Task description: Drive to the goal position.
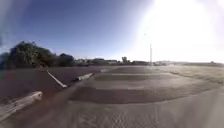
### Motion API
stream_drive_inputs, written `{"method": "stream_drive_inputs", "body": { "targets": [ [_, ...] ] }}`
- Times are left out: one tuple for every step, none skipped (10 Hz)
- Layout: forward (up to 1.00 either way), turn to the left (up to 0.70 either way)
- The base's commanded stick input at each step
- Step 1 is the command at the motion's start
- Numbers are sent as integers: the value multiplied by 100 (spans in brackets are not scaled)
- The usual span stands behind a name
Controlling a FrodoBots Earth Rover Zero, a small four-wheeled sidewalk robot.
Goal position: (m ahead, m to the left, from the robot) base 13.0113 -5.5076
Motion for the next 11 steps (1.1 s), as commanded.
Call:
{"method": "stream_drive_inputs", "body": {
  "targets": [
    [70,0],
    [70,0],
    [70,0],
    [70,0],
    [70,0],
    [70,0],
    [70,0],
    [70,0],
    [70,0],
    [70,0],
    [70,0]
  ]
}}
